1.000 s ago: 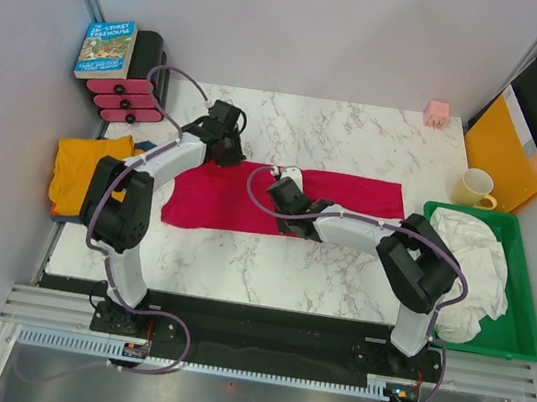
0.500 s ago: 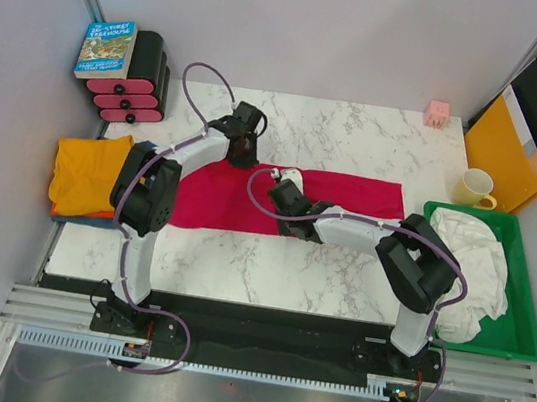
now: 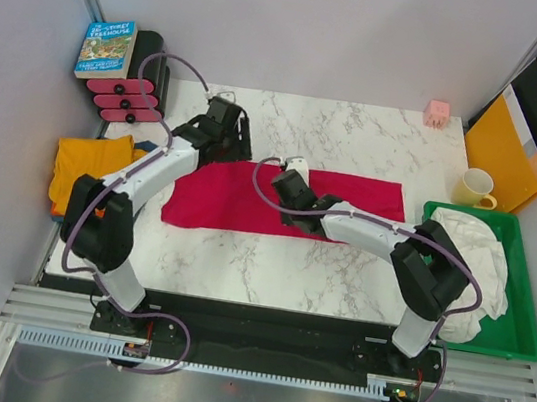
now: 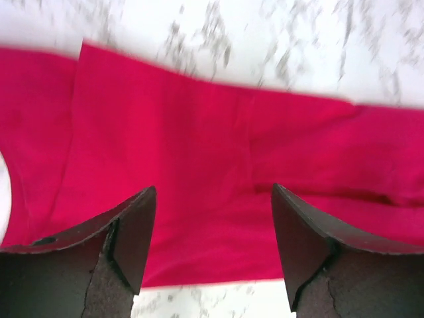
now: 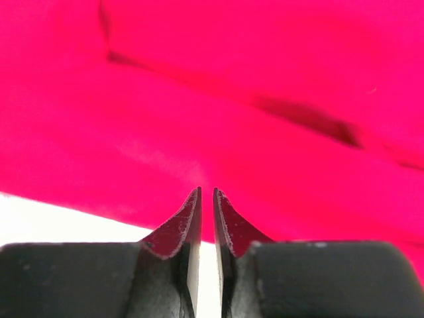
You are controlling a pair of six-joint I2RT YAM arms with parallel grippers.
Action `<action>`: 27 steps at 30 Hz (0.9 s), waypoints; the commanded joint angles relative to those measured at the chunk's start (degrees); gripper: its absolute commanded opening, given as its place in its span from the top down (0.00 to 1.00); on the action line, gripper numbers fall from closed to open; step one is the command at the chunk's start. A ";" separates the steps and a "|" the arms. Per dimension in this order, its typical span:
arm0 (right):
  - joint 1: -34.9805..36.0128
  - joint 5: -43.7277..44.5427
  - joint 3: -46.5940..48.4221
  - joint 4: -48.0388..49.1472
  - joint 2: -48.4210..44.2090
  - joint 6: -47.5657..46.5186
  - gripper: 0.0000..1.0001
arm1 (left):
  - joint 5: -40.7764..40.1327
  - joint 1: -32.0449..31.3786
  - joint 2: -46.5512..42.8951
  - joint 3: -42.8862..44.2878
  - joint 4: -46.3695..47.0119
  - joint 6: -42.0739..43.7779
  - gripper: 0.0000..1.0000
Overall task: Fold and stack the t-shirts
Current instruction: Rotate the tshirt 90 degrees
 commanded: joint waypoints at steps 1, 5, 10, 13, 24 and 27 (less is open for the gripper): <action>-6.44 2.35 4.98 -1.55 0.41 1.36 0.82 | 2.22 -0.29 -6.65 -12.66 -1.41 -6.83 0.25; -17.50 0.76 9.20 -3.14 4.37 3.65 0.86 | 3.82 -0.38 -10.18 -21.22 -1.32 -9.56 0.41; -23.68 1.03 16.14 -3.41 10.51 3.57 0.87 | 2.50 -0.29 -11.77 -26.50 -1.67 -10.79 0.46; -25.70 0.42 20.61 -5.59 15.86 3.65 0.86 | 3.46 -0.29 -10.37 -27.38 -2.19 -12.02 0.47; -26.24 -2.84 12.92 -9.47 15.46 9.19 0.87 | 3.73 0.76 2.18 -18.44 -7.12 -12.29 0.49; -26.15 -3.98 7.56 -9.56 11.86 10.94 0.87 | 5.48 2.87 5.53 -13.69 -7.90 -11.15 0.48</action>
